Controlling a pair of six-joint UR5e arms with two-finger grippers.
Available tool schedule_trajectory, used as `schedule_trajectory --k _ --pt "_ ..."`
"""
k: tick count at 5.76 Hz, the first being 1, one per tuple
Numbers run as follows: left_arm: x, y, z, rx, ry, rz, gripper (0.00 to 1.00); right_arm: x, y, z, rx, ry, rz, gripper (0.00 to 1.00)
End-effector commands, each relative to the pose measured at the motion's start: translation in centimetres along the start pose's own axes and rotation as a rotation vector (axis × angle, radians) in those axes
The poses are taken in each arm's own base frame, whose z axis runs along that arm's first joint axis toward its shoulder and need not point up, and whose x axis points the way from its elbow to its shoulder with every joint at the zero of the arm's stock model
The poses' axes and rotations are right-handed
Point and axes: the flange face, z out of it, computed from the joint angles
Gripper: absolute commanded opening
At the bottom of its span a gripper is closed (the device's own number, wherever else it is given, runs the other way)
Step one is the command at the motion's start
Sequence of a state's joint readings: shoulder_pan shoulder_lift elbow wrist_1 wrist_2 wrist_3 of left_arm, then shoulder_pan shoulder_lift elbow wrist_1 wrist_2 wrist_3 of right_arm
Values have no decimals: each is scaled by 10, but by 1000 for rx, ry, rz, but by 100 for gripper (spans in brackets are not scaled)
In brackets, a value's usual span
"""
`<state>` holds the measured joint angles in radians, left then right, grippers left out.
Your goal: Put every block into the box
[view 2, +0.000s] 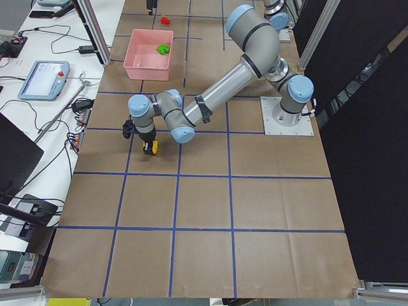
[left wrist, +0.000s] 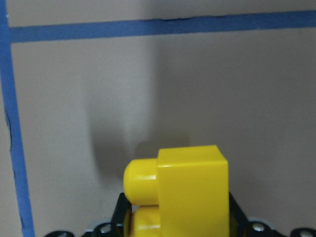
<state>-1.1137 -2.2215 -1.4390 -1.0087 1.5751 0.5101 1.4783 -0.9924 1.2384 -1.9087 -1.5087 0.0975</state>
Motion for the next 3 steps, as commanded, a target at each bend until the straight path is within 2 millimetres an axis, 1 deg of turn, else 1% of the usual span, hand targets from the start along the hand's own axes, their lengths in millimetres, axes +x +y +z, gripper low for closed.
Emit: schedule_trajectory --k 1,2,3 --pt "116 -21 -56 9 28 -33 0 90 10 47 -102 54 99 100" --pt "191 -30 -78 35 30 -250 0 102 20 74 -150 52 118 100" --pt "253 -40 -95 53 42 -328 0 104 11 90 -119 53 121 100"
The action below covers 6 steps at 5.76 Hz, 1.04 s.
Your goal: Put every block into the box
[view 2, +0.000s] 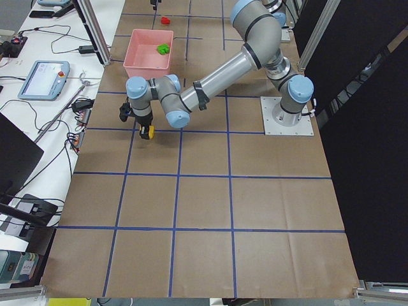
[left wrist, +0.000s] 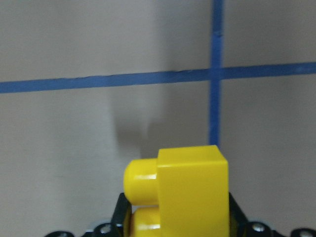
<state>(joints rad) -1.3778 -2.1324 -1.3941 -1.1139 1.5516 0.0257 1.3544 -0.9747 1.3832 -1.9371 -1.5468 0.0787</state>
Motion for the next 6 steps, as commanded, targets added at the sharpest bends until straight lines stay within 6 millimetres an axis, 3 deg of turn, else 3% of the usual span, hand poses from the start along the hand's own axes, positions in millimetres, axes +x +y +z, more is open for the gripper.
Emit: schedule_trajectory --k 1,2,3,4,5,6 --pt "138 14 -24 25 48 -236 0 6 -12 43 -5 1 24 100" --pt "188 22 -24 2 130 -438 0 6 -12 48 -13 2 30 100" --pt "219 34 -24 -31 186 -510 0 6 -13 54 -20 2 32 100" --pt "251 47 -13 -48 193 -474 10 6 -15 64 -31 2 31 99" --pt "264 48 6 -24 208 -456 99 6 -15 65 -31 2 34 92" --pt "265 53 -14 -11 219 -448 100 6 -15 65 -33 4 32 65"
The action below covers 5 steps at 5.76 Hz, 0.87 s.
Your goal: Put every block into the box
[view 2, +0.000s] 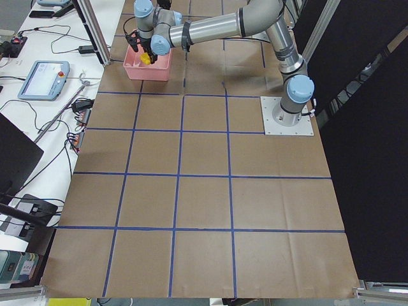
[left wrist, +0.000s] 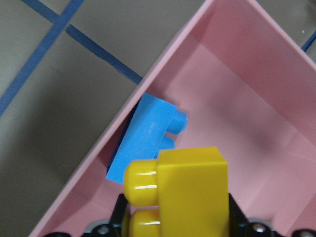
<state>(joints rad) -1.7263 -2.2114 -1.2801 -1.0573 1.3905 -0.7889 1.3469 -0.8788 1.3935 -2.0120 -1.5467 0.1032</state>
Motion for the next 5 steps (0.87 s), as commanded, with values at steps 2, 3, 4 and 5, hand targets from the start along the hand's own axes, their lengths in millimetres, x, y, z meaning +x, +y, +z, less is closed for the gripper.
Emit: schedule_trajectory --k 2,3,4,5 --pt "-18 16 -54 -25 -35 161 99 0 -1 0 1 -1 0 34" --pt "-48 11 -96 -51 -100 232 100 0 -2 -2 4 -2 -4 12" --pt "-64 23 -128 -80 -127 343 100 -1 -5 -16 30 -5 -1 9" --pt "-82 40 -146 -123 -185 484 100 -4 -18 -52 80 -9 -2 9"
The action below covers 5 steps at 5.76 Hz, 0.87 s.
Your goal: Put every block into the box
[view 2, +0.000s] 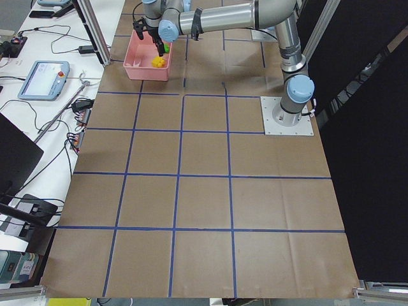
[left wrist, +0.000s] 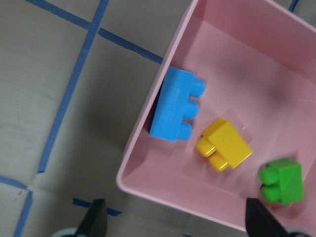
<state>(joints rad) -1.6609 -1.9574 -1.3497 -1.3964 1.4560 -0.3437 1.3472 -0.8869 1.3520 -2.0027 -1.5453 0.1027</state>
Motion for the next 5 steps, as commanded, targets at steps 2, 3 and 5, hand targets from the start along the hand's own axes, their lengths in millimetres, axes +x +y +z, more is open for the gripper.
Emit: schedule_trajectory --k 2,3,5 --pt "-26 53 -56 5 -77 295 100 -29 -15 -123 22 -13 10 9" --pt "-42 73 -87 33 -69 277 100 -80 1 -139 21 -12 -49 9" --pt "-61 87 -109 63 -43 305 100 -215 68 -135 32 -18 -98 9"
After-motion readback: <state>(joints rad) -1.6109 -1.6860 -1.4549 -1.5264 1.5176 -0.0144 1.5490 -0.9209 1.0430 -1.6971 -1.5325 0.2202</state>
